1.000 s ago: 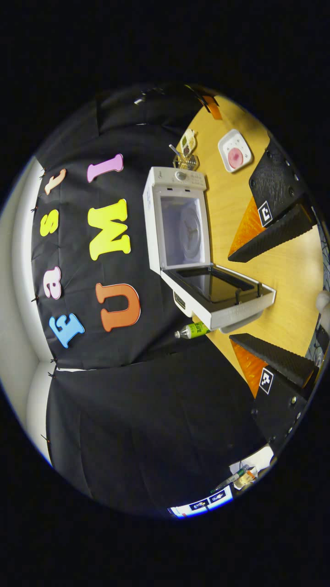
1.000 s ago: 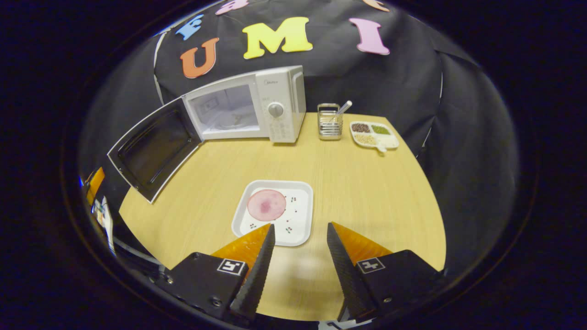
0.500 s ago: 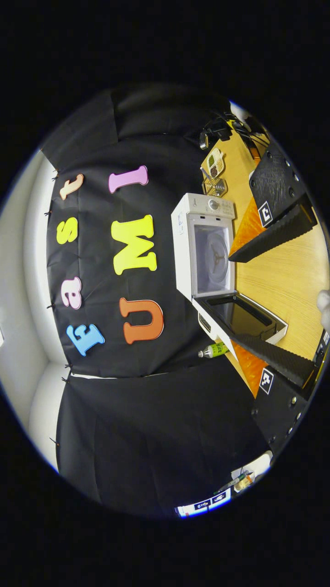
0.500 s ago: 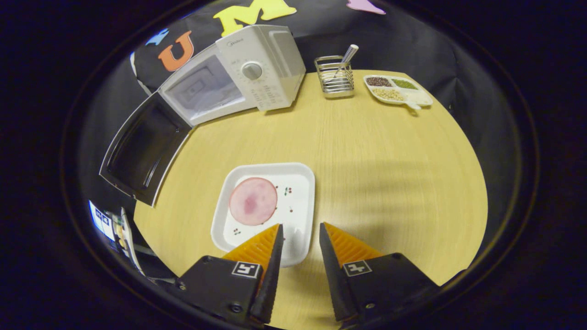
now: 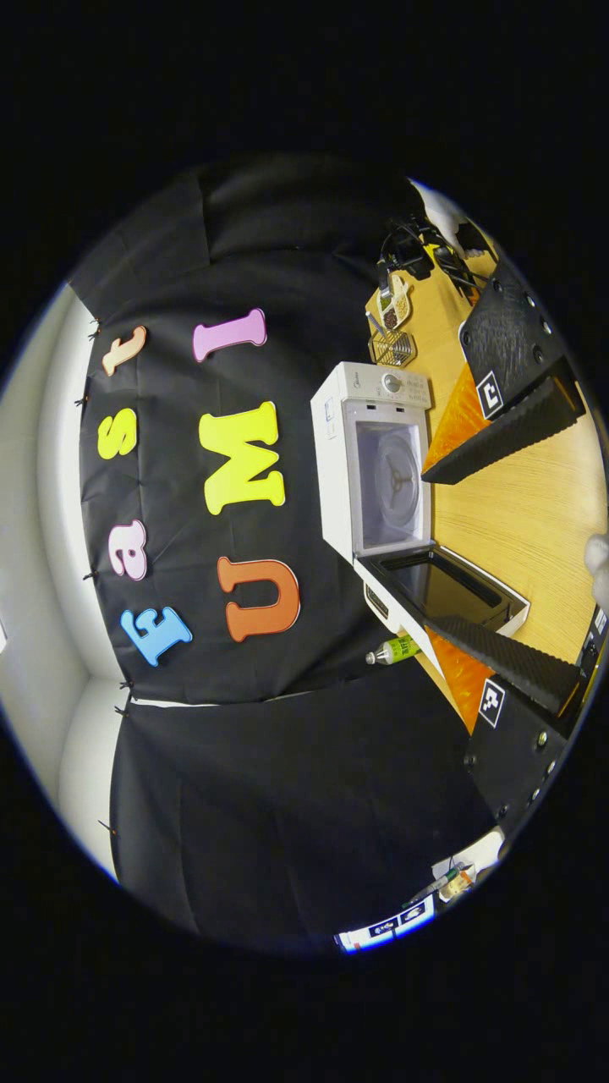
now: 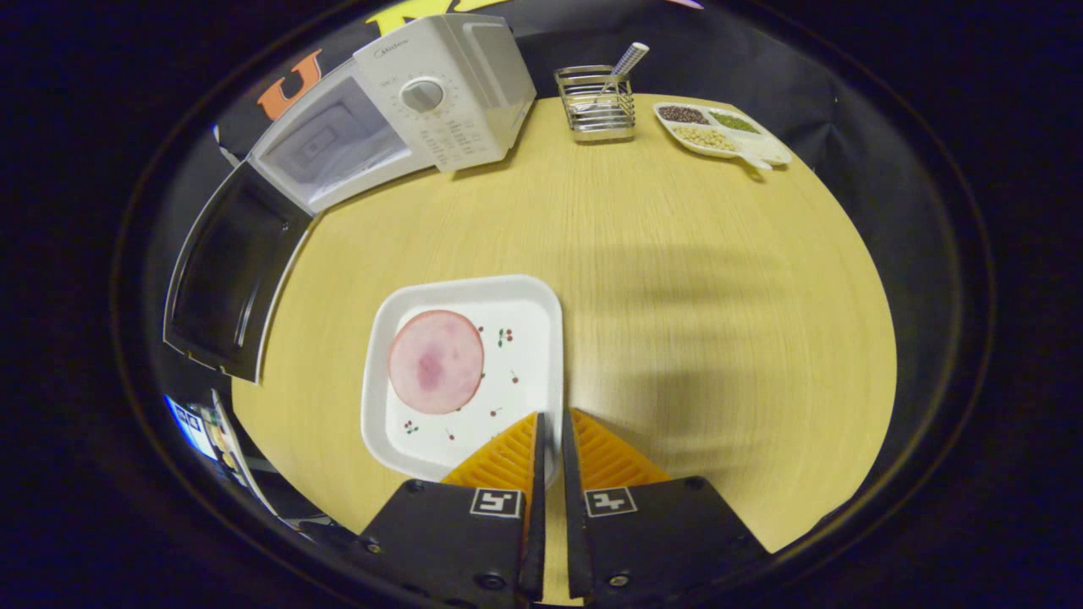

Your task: Open the microwave oven with the left hand, put the food in, and close the microwave oven.

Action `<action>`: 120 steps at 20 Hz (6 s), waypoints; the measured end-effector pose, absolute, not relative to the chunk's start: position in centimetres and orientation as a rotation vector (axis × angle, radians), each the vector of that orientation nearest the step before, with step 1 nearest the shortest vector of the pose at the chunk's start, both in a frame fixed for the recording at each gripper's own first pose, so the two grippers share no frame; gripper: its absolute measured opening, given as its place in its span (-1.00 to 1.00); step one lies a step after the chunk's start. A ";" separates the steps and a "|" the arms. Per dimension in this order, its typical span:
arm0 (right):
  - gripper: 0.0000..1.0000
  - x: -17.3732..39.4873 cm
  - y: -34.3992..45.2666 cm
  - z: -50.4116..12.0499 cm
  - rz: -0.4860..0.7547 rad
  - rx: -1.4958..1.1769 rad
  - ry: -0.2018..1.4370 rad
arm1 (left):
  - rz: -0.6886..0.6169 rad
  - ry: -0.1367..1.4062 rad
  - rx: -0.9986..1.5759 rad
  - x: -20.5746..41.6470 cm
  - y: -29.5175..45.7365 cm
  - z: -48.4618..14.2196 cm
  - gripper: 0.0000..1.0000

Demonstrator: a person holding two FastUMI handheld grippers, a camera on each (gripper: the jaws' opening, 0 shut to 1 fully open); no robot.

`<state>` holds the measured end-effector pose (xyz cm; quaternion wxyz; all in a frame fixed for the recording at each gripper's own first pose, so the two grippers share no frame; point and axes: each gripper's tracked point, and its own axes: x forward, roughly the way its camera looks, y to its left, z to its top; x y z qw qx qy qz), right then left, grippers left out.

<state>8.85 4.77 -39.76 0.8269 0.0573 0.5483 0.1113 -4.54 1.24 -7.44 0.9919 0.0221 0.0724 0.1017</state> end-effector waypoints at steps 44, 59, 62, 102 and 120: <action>-1.00 25.5 31.6 -26.4 0.037 1.141 0.586 | 0.001 0.190 0.061 -0.5 6.7 -6.5 0.91; -0.93 35.1 37.2 -28.0 -0.167 1.232 0.480 | 0.029 0.257 0.093 1.1 8.9 -9.0 0.91; -0.93 36.6 38.1 -28.7 -0.185 1.213 0.492 | 0.032 0.253 0.101 0.8 9.1 -9.1 0.91; 1.00 6.7 10.2 -5.3 0.077 0.139 0.246 | 0.167 0.110 -0.021 3.0 21.7 -11.7 -0.36; 0.83 3.8 7.3 -2.8 0.027 0.139 0.241 | 0.065 0.275 0.002 3.4 18.6 -22.4 -1.00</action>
